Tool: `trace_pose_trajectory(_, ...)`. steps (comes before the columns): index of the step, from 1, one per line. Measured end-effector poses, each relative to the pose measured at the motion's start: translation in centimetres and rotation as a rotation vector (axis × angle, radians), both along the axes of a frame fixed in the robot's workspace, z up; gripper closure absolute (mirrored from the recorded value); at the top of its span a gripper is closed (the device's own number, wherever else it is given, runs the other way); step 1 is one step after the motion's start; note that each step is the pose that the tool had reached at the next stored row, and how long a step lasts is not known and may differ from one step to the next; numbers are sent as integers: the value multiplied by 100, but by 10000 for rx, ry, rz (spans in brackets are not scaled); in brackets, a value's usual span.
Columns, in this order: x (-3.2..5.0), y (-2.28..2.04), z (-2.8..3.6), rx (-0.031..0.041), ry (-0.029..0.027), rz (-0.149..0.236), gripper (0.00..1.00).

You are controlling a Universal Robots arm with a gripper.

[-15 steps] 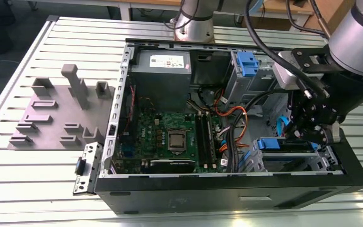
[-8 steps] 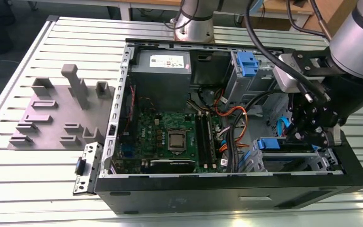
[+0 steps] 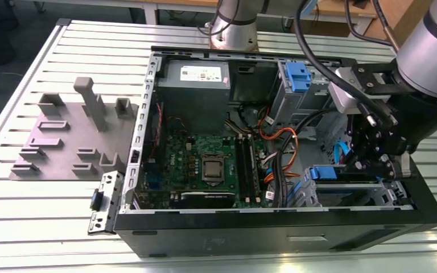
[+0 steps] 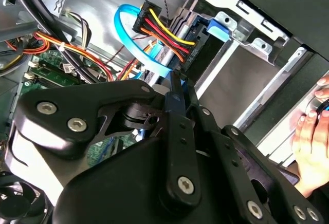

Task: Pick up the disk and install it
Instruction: 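Insert the second disk wire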

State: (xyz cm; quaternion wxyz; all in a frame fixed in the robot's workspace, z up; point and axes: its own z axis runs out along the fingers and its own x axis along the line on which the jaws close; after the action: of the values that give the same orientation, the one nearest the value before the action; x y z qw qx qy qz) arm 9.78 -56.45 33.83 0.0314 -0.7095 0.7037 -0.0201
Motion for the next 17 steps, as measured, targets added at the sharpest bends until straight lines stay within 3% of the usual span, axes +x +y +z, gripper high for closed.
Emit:
trace_pose_trajectory(10, 1, -5, -24, 3, -1, 1, 84)
trace_pose_trajectory(17, 2, -4, -28, 59, -1, 1, 84)
